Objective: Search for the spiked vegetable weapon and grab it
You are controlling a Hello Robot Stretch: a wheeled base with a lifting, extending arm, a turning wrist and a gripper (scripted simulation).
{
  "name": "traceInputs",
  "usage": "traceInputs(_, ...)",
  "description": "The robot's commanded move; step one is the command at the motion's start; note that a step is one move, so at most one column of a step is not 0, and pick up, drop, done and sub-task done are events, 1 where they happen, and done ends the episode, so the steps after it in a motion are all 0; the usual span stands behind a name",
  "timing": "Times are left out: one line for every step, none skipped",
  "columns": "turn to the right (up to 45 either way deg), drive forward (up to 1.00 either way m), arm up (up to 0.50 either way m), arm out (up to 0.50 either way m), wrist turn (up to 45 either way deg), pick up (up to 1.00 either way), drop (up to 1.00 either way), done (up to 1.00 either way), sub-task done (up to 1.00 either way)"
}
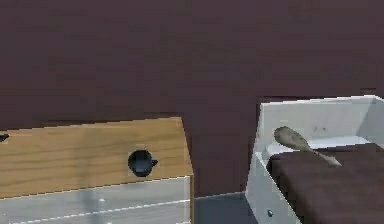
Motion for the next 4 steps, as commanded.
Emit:
traceInputs(21.0,0.0,0.0,0.0,0.0,0.0,0.0,0.0,0.0)
traceInputs(0.0,0.7,0.0,0.0,0.0,0.0,0.0,0.0,0.0)
traceInputs(-39.0,0.0,0.0,0.0,0.0,0.0,0.0,0.0,0.0)
traceInputs(0.0,0.0,0.5,0.0,0.0,0.0,0.0,0.0,0.0)
